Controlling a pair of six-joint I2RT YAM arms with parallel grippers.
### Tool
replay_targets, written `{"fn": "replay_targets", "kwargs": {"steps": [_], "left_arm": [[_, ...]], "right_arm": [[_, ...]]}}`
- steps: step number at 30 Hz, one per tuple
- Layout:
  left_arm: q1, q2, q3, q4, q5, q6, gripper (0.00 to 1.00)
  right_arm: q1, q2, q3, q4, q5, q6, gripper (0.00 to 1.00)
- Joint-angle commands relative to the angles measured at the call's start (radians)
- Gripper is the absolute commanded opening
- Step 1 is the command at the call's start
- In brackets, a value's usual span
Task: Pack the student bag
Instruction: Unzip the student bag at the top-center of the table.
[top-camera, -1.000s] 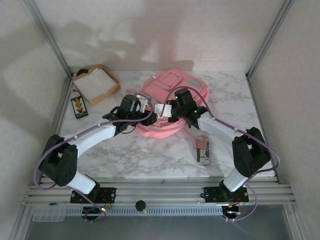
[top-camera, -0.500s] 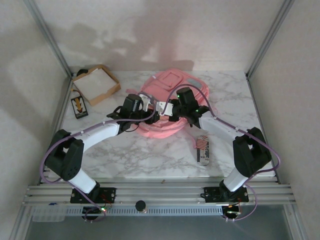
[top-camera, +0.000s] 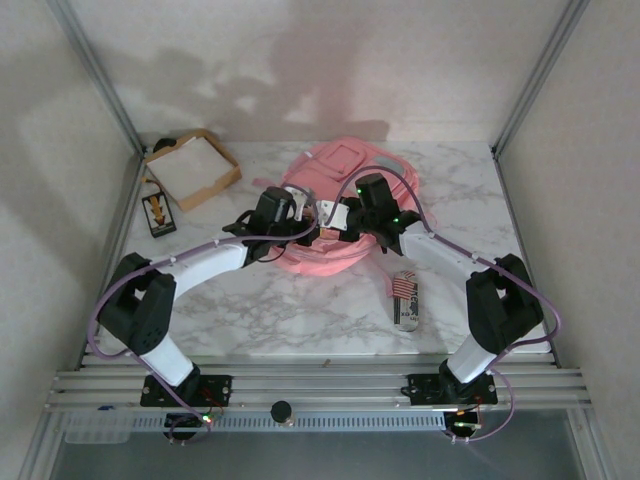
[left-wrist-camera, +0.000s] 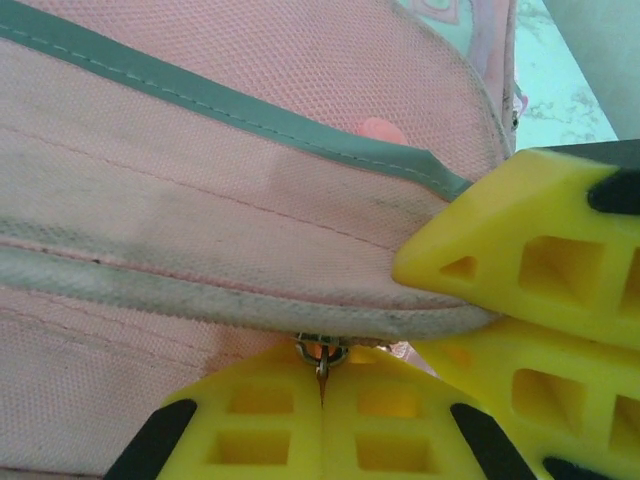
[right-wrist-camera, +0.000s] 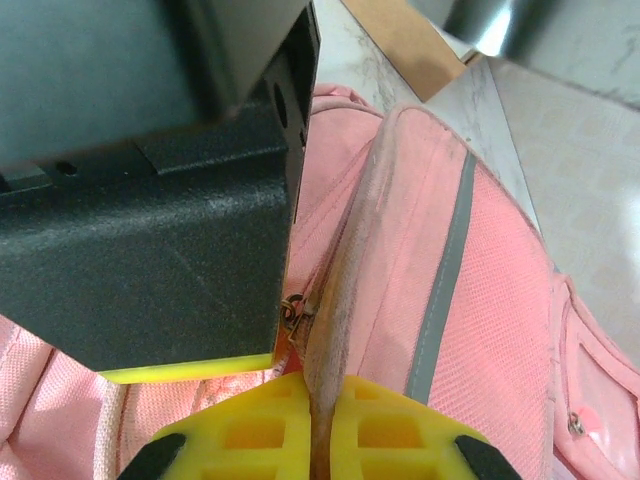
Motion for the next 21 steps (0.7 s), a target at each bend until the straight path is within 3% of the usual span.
{"fn": "replay_targets", "kwargs": {"steps": [1,9,15,21], "left_arm": [[0.023,-0.018,0.021,-0.089,-0.164,-0.019,0.00],[0.138,-0.119,-0.056,-0.109,-0.132,-0.014,0.00],[0.216,-0.067,-0.003,-0.135,-0.215,0.032,0.00],[0.303,-0.033,-0.001,-0.064,-0.223,0.007,0.00]], "right_arm": [[0.003,-0.092,0.016,0.101,-0.095,0.032,0.00],[-0.002,-0.123,0.011,-0.021,-0.103,-0.006,0.00],[-0.001,-0.163,0.005,-0.095,-0.148,-0.013,0.00],[-0.016,-0.199,-0.015,-0.150,-0.163,0.004,0.00]]}}
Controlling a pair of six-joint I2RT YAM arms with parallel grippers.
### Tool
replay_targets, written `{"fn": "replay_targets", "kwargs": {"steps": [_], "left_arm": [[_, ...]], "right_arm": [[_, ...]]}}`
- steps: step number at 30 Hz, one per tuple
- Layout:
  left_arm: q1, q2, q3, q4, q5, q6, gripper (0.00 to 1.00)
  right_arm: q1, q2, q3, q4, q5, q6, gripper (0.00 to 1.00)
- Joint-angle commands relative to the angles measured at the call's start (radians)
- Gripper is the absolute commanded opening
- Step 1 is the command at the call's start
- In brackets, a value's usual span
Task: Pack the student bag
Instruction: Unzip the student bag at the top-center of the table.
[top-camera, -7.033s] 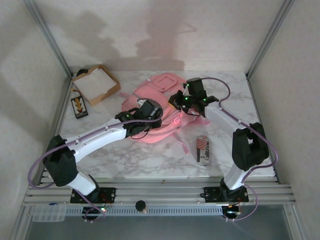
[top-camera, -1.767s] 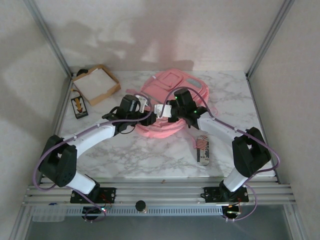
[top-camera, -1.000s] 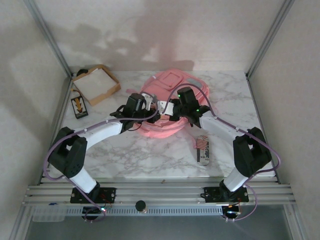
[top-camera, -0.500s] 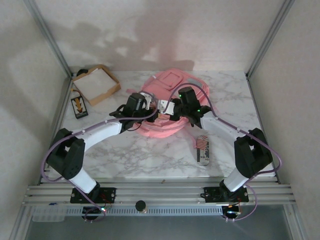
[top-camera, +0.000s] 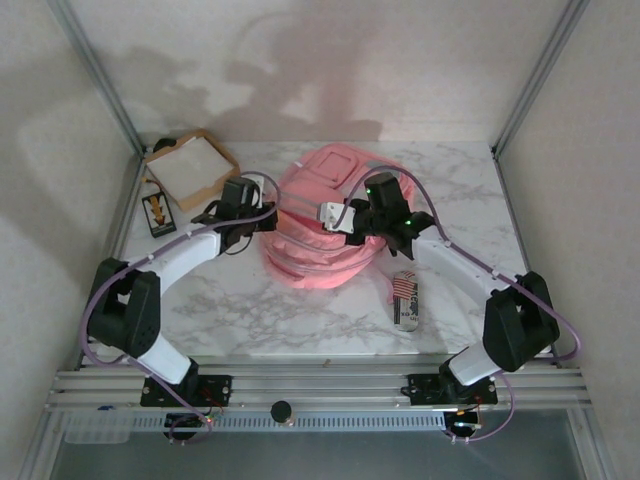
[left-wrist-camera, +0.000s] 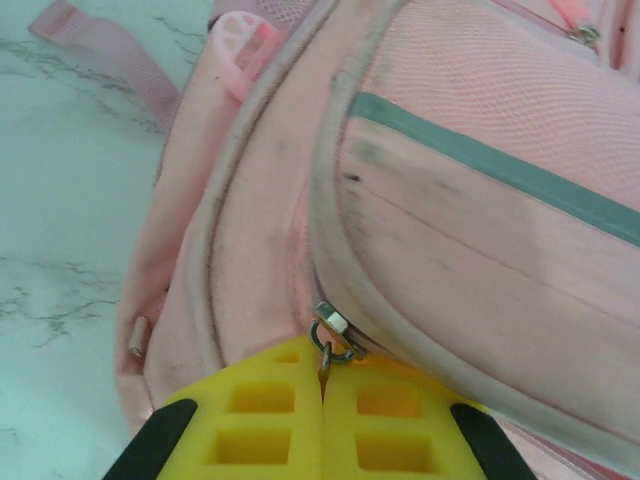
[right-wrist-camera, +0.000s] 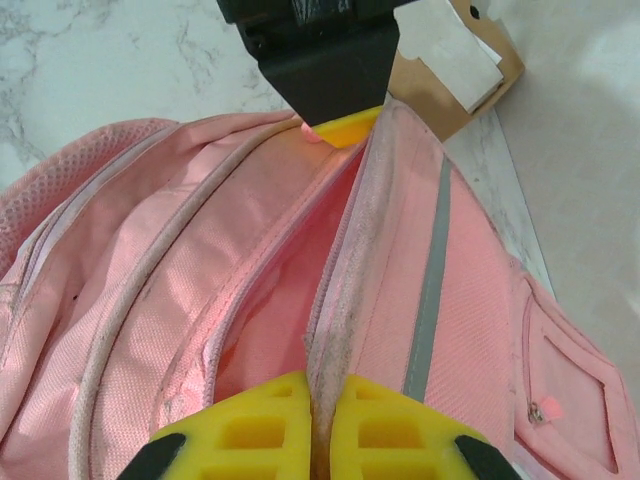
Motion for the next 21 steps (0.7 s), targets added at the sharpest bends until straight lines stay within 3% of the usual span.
{"fn": "replay_targets", "kwargs": {"steps": [1,9,14,15,17,19,21], "left_arm": [[0.088,0.020,0.006,0.079,-0.095,-0.016,0.00],[0.131,0.102,0.065,0.159,-0.011,0.025,0.00],[0.101,0.063,0.040,0.132,0.049,-0.006,0.00],[0.092,0.036,0.013,0.142,0.050,-0.015,0.00],[0.087,0.000,-0.030,0.163,0.073,-0.038,0.00],[0.074,-0.017,-0.046,0.158,0.087,-0.045,0.00],[0.057,-0.028,-0.055,0.150,0.086,-0.043,0.00]], "right_arm": [[-0.012,-0.083,-0.009,-0.043,-0.075,0.019,0.00],[-0.033,-0.138,-0.081,-0.025,-0.063,0.063,0.00],[-0.026,-0.111,-0.077,0.029,-0.016,0.126,0.00],[-0.025,-0.107,-0.086,0.060,-0.004,0.144,0.12],[-0.003,-0.085,-0.088,0.078,0.043,0.136,0.20],[0.033,-0.040,-0.075,0.083,0.117,0.134,0.46],[0.064,0.004,-0.056,0.091,0.171,0.148,0.57]]}}
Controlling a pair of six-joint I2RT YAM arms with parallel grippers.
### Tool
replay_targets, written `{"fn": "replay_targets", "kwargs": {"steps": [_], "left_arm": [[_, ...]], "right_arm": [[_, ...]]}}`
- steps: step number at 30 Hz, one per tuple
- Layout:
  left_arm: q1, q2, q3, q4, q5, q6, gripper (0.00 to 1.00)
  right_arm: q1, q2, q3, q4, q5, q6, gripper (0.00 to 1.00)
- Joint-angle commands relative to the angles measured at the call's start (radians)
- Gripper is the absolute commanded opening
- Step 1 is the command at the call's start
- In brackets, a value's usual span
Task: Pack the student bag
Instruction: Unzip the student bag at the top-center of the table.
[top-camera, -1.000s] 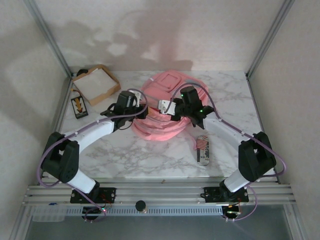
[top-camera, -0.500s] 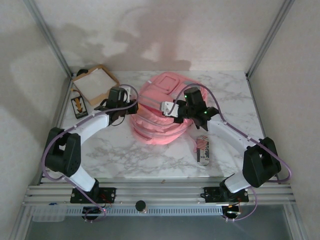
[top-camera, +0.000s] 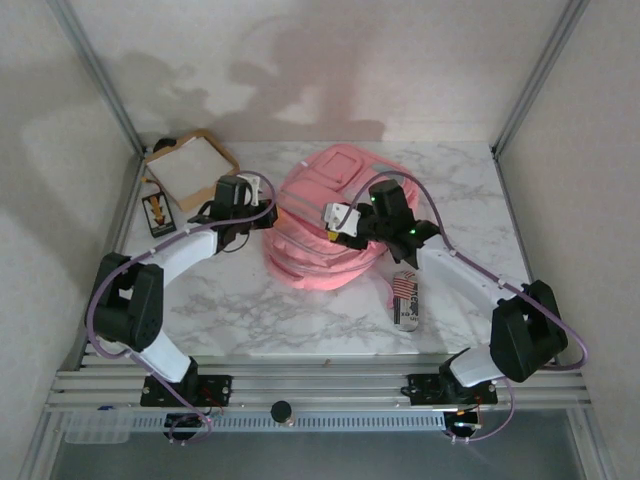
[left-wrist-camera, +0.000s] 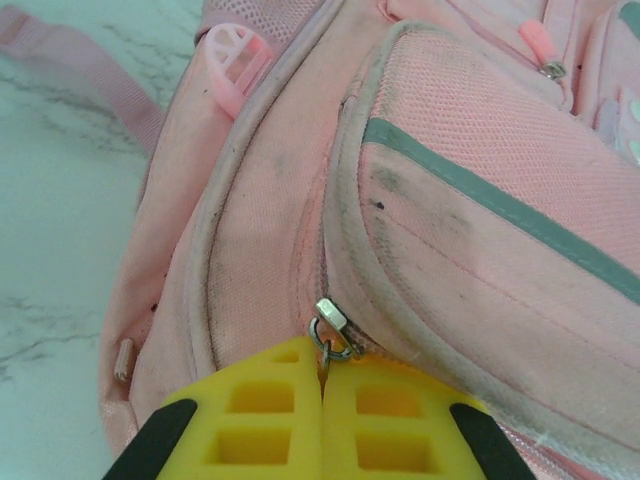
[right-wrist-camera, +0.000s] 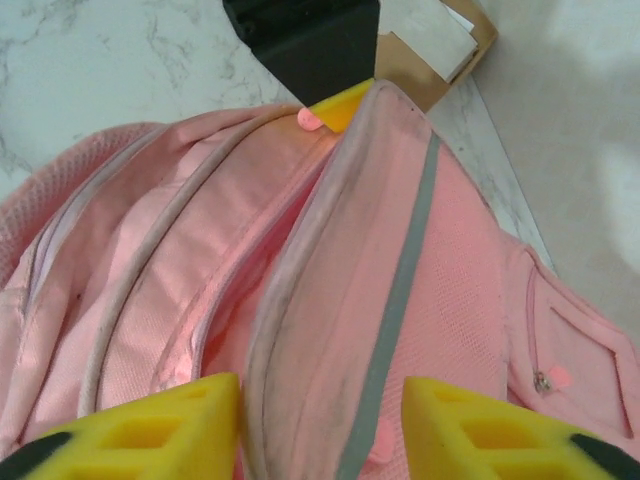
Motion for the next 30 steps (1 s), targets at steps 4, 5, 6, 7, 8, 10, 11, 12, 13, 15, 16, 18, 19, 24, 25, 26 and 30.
{"fn": "replay_targets", "kwargs": {"steps": [4,5,6,7,8,10,11,12,13,15,16,18,19,24,25,26,30], "left_arm": [[-0.014,-0.075,-0.014,0.000,-0.052,-0.026,0.00],[-0.020,-0.077,-0.009,-0.012,-0.049,-0.022,0.00],[-0.027,-0.085,-0.008,-0.021,-0.048,-0.016,0.00],[-0.035,-0.096,-0.013,-0.019,-0.052,-0.012,0.00],[-0.041,-0.105,-0.019,-0.015,-0.056,-0.010,0.00],[-0.045,-0.120,-0.029,-0.024,-0.067,-0.017,0.00],[-0.045,-0.124,-0.032,-0.029,-0.069,-0.019,0.00],[-0.045,-0.132,-0.038,-0.031,-0.073,-0.021,0.00],[-0.046,-0.138,-0.046,-0.030,-0.074,-0.024,0.00],[-0.046,-0.151,-0.054,-0.032,-0.075,-0.028,0.00],[-0.047,-0.156,-0.058,-0.032,-0.078,-0.028,0.00],[-0.045,-0.161,-0.059,-0.047,-0.090,-0.027,0.00],[-0.045,-0.164,-0.059,-0.051,-0.094,-0.027,0.00],[-0.044,-0.182,-0.038,-0.139,-0.199,-0.034,0.00],[-0.038,-0.179,-0.024,-0.173,-0.232,-0.041,0.00],[-0.029,-0.176,-0.010,-0.206,-0.253,-0.046,0.00],[0.005,-0.177,-0.009,-0.228,-0.252,-0.048,0.00]], "right_arm": [[0.115,0.137,0.099,-0.025,0.139,0.050,0.72],[0.131,0.144,0.105,-0.013,0.142,0.058,0.74],[0.143,0.153,0.108,0.022,0.156,0.082,0.75],[0.150,0.168,0.126,0.042,0.175,0.111,0.74],[0.151,0.182,0.151,0.048,0.198,0.148,0.70],[0.152,0.220,0.212,0.043,0.261,0.210,0.57],[0.155,0.234,0.231,0.041,0.276,0.227,0.54],[0.162,0.248,0.247,0.040,0.291,0.235,0.50],[0.169,0.262,0.261,0.039,0.295,0.237,0.49],[0.181,0.288,0.276,0.048,0.320,0.230,0.46],[0.184,0.303,0.286,0.049,0.328,0.225,0.41],[0.189,0.336,0.328,0.041,0.362,0.220,0.25],[0.189,0.348,0.342,0.036,0.371,0.216,0.21],[0.185,0.318,0.328,-0.003,0.265,0.098,0.00],[0.182,0.306,0.320,-0.022,0.238,0.071,0.00],[0.177,0.288,0.305,-0.023,0.221,0.056,0.00],[0.137,0.219,0.254,-0.036,0.103,0.007,0.00]]}}
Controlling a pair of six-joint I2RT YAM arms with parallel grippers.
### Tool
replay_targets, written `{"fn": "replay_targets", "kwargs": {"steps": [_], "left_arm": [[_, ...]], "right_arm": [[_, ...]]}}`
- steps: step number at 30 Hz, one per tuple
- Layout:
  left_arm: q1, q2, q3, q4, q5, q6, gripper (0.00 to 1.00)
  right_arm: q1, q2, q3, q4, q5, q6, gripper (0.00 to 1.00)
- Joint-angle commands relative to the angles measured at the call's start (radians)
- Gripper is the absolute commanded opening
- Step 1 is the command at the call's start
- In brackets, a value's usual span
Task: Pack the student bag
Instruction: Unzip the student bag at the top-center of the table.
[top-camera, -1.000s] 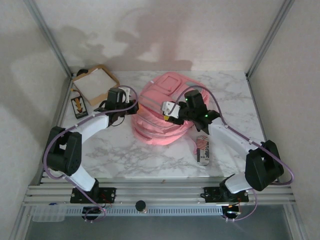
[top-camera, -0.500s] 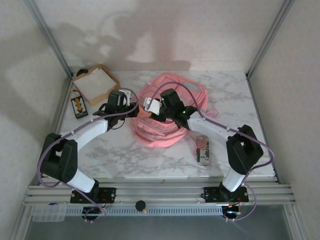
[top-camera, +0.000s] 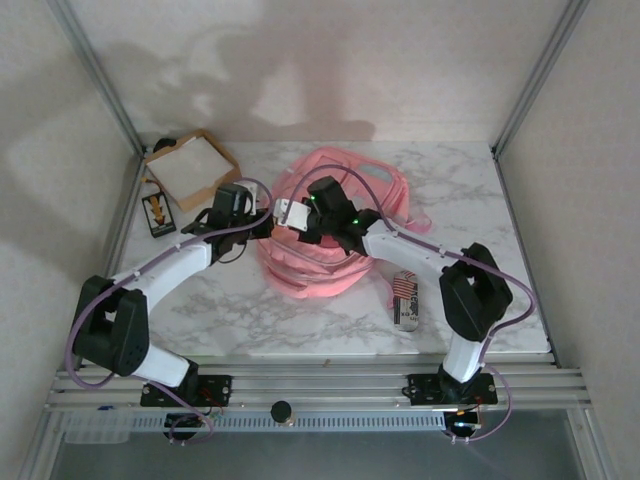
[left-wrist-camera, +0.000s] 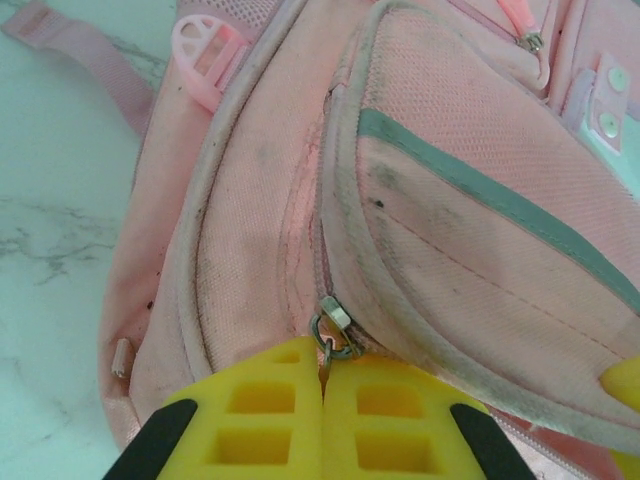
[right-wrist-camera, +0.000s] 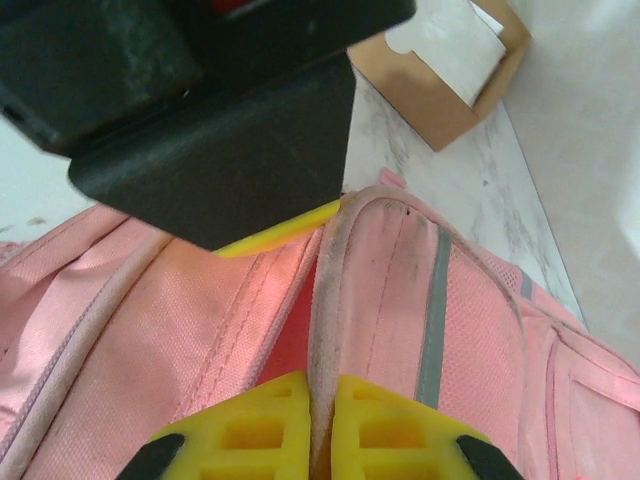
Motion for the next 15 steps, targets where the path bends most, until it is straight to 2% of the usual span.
{"fn": "replay_targets", "kwargs": {"steps": [1,6,11,15], "left_arm": [[0.060,-0.025,0.040,-0.081,-0.144,-0.019,0.00],[0.107,0.000,0.119,-0.169,-0.174,0.028,0.00],[0.130,-0.015,0.152,-0.209,-0.138,0.051,0.00],[0.120,-0.058,0.099,-0.200,-0.086,0.000,0.00]], "right_arm": [[-0.051,-0.104,-0.038,-0.044,-0.108,-0.078,0.00],[-0.089,-0.141,-0.050,-0.097,-0.132,-0.100,0.00],[-0.129,-0.155,-0.050,-0.146,-0.112,-0.141,0.00],[-0.163,-0.163,-0.066,-0.095,-0.186,-0.190,0.00]]}}
